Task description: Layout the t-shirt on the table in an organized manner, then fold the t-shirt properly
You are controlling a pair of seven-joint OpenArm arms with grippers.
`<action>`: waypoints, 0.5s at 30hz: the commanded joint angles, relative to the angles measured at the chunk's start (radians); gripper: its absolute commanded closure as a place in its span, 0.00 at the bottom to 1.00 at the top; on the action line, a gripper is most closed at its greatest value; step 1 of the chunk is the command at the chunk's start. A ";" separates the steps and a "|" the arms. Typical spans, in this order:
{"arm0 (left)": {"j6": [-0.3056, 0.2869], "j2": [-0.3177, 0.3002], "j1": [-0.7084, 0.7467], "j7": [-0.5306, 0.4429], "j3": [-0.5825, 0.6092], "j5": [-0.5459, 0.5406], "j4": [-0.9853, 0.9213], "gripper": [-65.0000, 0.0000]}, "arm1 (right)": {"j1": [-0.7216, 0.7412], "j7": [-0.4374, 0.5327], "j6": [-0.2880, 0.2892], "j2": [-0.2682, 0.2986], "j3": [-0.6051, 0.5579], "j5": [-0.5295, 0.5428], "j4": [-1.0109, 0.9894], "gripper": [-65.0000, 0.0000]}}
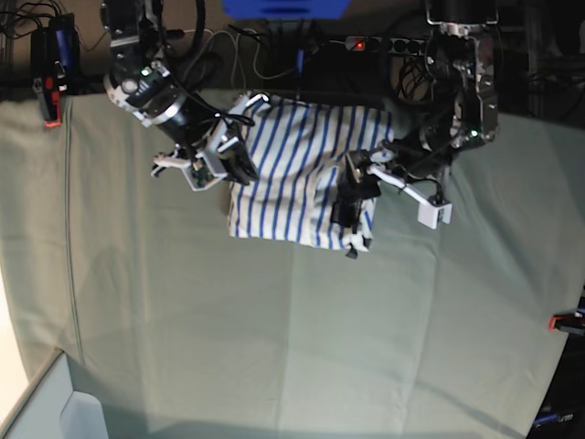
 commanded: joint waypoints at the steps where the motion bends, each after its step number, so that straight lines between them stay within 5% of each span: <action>1: -0.001 -0.001 -0.008 0.007 0.001 -0.006 0.005 0.09 | -0.001 0.025 0.011 -0.001 0.001 0.013 0.016 0.91; 8: 0.005 -0.001 -0.083 0.007 0.001 -0.001 -0.110 0.95 | -0.001 0.025 0.009 0.004 0.001 0.011 0.020 0.91; 15: -0.001 -0.027 -0.147 0.045 0.073 0.001 -0.130 1.00 | -0.001 0.025 0.008 0.001 0.062 0.010 0.042 0.91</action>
